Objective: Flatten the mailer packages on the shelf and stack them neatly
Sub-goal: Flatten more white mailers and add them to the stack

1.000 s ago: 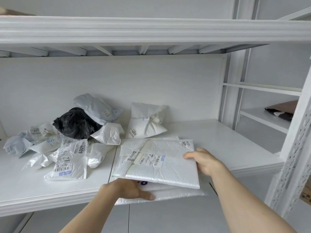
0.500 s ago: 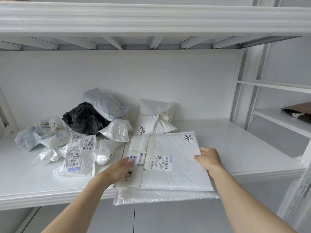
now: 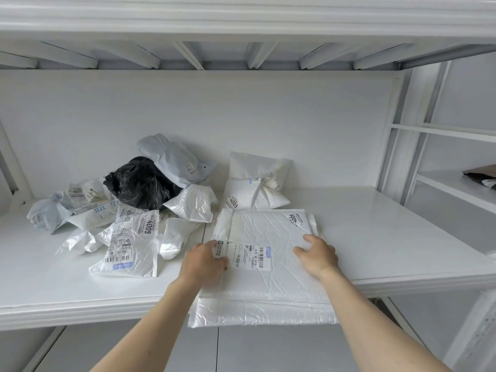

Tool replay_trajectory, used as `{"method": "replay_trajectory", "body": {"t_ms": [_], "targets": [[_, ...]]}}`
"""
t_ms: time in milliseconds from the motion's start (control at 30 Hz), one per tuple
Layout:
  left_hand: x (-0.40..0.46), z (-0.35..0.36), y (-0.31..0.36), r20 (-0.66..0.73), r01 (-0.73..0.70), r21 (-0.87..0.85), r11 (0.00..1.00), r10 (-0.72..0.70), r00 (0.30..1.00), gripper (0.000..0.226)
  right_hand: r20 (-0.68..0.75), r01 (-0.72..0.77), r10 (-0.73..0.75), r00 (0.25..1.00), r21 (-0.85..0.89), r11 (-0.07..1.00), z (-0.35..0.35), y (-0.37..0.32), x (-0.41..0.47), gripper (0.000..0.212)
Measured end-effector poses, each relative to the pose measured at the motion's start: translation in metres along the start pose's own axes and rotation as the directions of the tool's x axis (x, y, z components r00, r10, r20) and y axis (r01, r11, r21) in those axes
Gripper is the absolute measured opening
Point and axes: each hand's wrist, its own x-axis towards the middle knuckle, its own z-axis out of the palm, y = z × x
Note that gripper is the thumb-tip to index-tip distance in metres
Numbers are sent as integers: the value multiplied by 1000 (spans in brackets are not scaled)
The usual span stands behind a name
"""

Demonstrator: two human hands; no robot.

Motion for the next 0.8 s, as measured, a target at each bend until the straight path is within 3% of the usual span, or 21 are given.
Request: {"method": "replay_trajectory", "body": {"t_ms": [200,367,533,633,800], "targets": [[-3,-2,10,-31,-29,-124,992,25,999,56,-17,-11,14,1000,175,985,-10,1,1,52],[-10,-8,6,131,124,-262,957,-92,987,64,-2,7,-7,1000,213,977,-20,2,0,49],[-21,-8,11,196,121,-212,970,-79,977,68,49,11,-18,999,134,991,-23,12,-6,55],[-28,-6,17,215,90,-187,978,-49,975,64,-1,-18,18,1000,-73,997,-29,17,-9,53],[-36,-1,30,243,4,26,1000,-10,970,23,-7,-47,47,999,-199,979,-35,20,-13,55]]}}
